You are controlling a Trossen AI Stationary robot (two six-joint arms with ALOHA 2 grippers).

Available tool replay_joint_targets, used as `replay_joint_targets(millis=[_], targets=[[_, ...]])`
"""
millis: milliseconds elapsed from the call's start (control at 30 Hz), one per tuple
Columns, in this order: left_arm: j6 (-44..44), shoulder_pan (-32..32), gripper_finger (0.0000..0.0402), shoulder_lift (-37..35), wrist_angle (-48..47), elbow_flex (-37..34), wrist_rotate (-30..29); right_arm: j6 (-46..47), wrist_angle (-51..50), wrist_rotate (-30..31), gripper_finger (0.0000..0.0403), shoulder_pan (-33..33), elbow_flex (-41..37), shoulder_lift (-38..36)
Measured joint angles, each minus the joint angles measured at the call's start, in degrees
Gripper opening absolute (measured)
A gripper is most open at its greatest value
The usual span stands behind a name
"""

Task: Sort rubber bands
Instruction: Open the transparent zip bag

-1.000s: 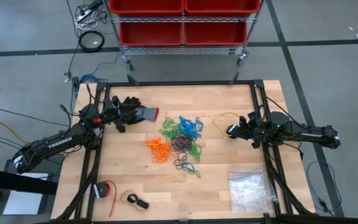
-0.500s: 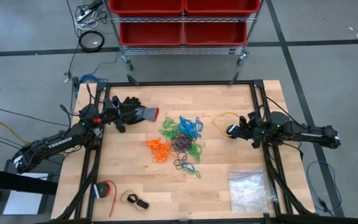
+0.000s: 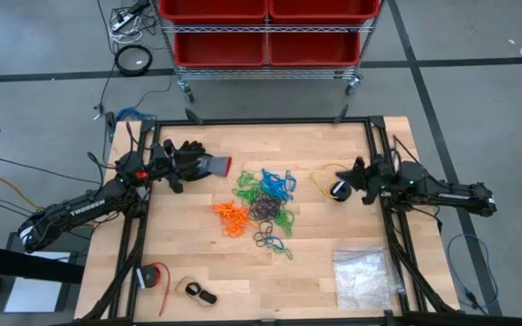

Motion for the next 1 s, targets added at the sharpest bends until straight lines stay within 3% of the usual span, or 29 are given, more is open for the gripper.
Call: replay_joint_targets(millis=[167, 267, 700, 1000], targets=[[0.01, 0.01, 0.0182, 0.0, 0.02, -0.01, -0.01, -4.95, 10.86, 13.5, 0.0001, -0.02, -0.01, 0.1], [0.0, 0.01, 0.0182, 0.02, 0.02, 0.01, 0.02, -6.94, 15.98, 17.43, 0.0001, -0.04, 0.0, 0.09], [0.01, -0.01, 0.0182, 0.02, -0.01, 0.0, 0.02, -8.76, 29.44, 19.86, 0.0001, -0.11, -0.01, 0.15], [0.02, 0.0, 0.0182, 0.02, 0.0, -0.01, 0.0, -2.53, 28.62, 13.98, 0.0001, -0.11, -0.01, 1.93]])
